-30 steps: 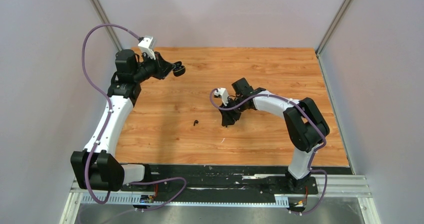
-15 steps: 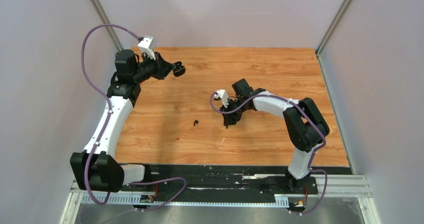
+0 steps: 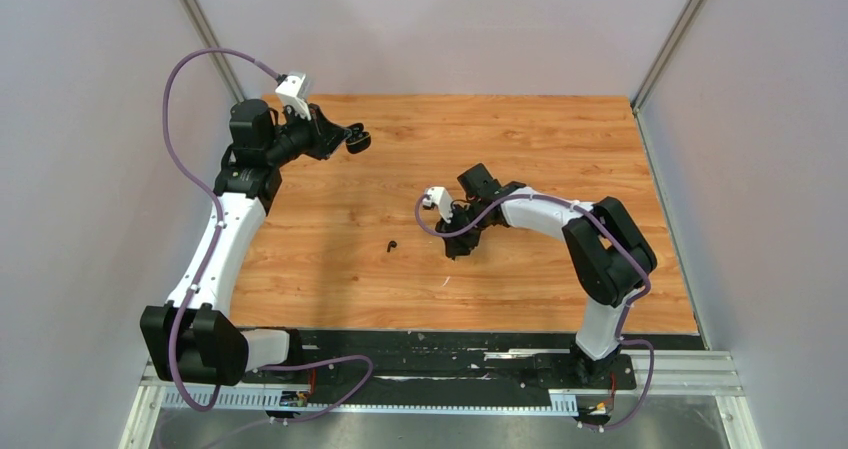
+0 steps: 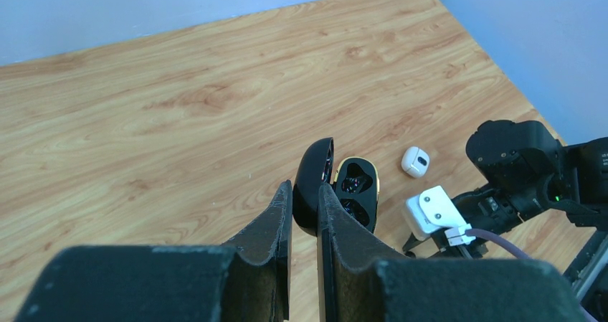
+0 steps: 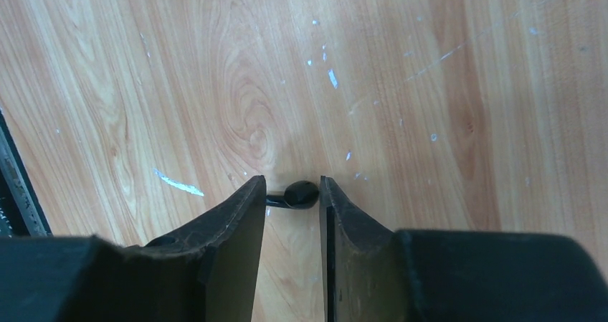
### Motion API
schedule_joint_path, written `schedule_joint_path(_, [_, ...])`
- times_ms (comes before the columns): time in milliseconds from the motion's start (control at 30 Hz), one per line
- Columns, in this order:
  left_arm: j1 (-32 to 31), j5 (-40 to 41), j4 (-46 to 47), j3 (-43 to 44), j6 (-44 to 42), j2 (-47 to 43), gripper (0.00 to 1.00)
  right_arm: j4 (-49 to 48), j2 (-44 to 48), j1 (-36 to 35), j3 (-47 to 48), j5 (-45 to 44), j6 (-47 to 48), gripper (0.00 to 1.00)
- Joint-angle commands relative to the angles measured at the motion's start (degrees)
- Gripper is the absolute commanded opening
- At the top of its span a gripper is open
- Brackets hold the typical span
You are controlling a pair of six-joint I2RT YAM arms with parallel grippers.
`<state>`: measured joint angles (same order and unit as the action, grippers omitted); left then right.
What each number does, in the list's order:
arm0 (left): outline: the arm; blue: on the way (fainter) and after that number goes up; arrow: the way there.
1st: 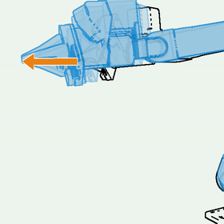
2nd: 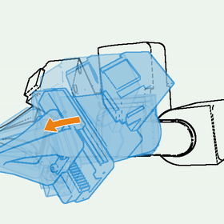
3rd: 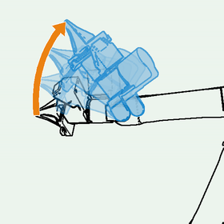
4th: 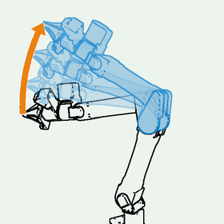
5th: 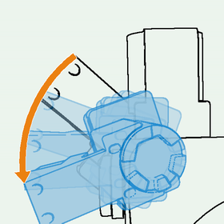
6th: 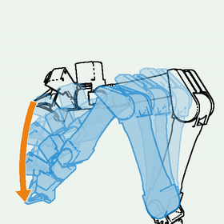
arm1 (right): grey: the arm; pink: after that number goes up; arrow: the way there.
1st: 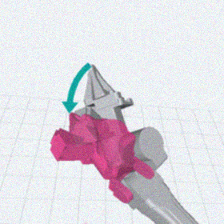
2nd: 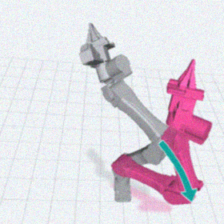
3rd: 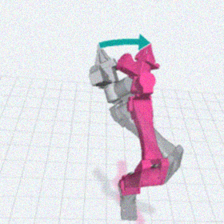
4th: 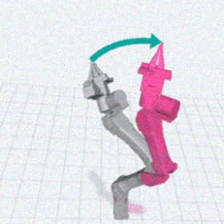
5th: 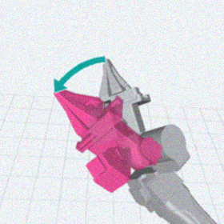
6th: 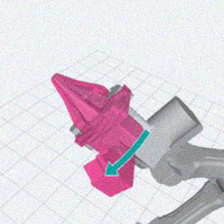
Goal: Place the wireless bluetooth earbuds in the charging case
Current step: Pick up the earbud from the center of the board.
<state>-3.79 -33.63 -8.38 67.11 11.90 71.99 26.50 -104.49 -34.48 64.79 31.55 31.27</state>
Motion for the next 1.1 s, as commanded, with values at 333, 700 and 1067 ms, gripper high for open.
schedule_joint_path(333, [-0.35,-0.9,1.39,1.92,0.56,-0.44,0.0,-3.76,0.91,-1.14,-1.7,-6.04,0.57,0.27])
schedule_joint_path(700, [-0.78,-1.21,0.93,0.97,-0.84,-0.06,0.0,-3.19,8.04,-1.11,1.54,-10.43,1.78,0.0])
schedule_joint_path(1067, [-10.03,-0.85,-1.03,5.83,-6.13,5.32,0.0,-15.0,28.5,-1.18,7.14,-12.56,19.63,0.0])
